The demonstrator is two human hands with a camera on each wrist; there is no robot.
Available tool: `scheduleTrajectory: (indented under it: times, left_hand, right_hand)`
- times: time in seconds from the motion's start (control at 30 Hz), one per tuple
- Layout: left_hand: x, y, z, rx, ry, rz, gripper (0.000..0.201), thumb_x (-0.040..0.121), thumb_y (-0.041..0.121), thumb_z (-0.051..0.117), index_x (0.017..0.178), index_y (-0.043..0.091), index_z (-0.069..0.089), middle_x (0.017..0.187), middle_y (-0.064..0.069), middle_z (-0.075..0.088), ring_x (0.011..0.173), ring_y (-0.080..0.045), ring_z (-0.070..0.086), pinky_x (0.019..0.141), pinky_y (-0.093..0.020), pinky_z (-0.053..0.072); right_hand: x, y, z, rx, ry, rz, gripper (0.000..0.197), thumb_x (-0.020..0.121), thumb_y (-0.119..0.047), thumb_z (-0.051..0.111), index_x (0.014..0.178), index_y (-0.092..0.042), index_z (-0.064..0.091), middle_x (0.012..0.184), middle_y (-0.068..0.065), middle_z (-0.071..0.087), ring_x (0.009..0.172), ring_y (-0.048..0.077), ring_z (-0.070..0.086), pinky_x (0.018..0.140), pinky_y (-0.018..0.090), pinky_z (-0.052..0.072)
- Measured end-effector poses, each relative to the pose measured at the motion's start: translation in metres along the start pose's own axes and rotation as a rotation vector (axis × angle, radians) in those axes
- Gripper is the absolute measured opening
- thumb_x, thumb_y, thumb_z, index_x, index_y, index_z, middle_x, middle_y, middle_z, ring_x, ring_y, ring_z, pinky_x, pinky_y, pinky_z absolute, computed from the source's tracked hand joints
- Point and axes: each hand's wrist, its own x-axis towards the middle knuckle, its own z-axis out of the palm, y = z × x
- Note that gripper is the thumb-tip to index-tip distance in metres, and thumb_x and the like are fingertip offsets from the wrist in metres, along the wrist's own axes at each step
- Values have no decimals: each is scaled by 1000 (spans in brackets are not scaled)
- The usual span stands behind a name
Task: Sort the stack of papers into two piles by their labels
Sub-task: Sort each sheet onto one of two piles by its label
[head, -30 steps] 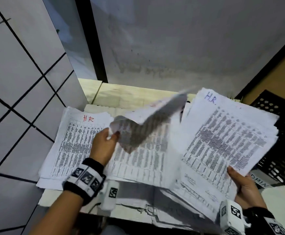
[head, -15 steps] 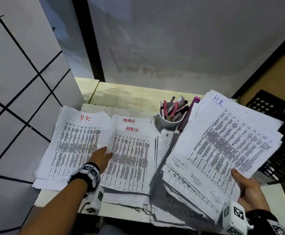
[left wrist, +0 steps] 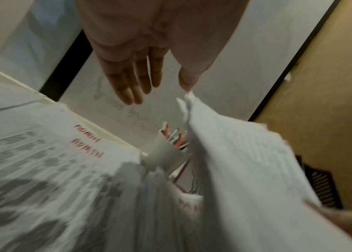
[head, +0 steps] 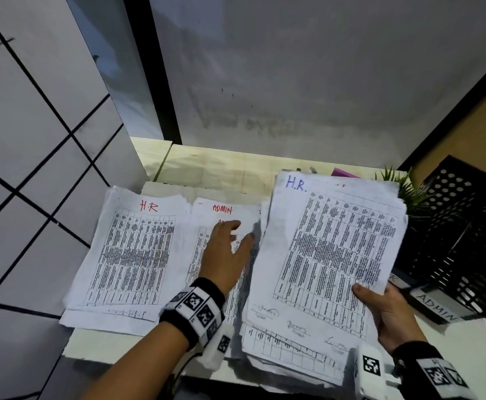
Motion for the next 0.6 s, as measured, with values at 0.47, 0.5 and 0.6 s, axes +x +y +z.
scheduleTrajectory:
  times: [0.47,0.5,0.6]
  left_hand:
    - [20,14,0,-422,132,-320,26,67,3,84,80,10,62,74,-7,64,74,-24,64,76,-37,58]
    - [18,13,0,-379,141,-293,23,69,5,83,78,13,63,73,-4,64,71,-21,64,71,-31,56]
    - [11,16,-1,-307,155,-146,18,76,4,76,77,21,68,73,4,68,71,-13,64,67,-18,52]
  right_hand:
    - [9,15,22,-57,-81,-33,64,45,-8,79,105,6,61,87,13,75,75,20,72,64,22,56]
    - [8,14,23,-63,-79,-34,65,43,-10,79,103,5,61,83,11,75,72,18,72,62,22,56]
    - [8,14,23,-47,-85,-35,59,46,-7,77,102,3,61,83,11,75,71,19,72,60,22,56]
